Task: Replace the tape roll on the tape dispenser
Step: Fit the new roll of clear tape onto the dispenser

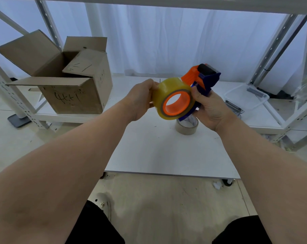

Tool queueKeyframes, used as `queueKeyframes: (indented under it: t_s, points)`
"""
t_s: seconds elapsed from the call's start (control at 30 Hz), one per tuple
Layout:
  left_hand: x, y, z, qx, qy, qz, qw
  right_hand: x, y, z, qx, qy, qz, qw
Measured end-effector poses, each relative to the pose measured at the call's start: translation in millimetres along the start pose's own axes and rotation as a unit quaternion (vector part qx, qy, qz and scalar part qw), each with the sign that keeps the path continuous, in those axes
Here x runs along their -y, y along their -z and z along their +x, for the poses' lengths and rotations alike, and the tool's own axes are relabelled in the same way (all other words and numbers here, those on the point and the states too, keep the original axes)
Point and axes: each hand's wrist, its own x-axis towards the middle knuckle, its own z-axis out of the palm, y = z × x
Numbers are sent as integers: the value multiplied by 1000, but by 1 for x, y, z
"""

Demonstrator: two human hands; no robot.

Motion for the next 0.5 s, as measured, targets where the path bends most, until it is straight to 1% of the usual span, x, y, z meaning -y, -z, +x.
queueKeyframes:
  t_s: [0.13,0.27,0.3,0.37,0.43,0.5]
  points:
    - [2,-2,-3,-10,25,81,996,-2,1,-1,14,7,-68,998]
    - [0,-3,-2,-40,58,147,987,-4,-1,0,28,17,-125,992]
    - [0,-4,-2,-39,64,183,980,-4,-2,0,36,15,-141,989]
    - [0,-4,-4,-11,66,243,968,-5,-3,0,52,8,-154,987]
    - [-1,-3,-7,20,61,229,971,-4,-3,-2,52,6,-129,990]
    - [-2,1,-10,46,39,172,983,-3,-2,-4,47,7,-86,995]
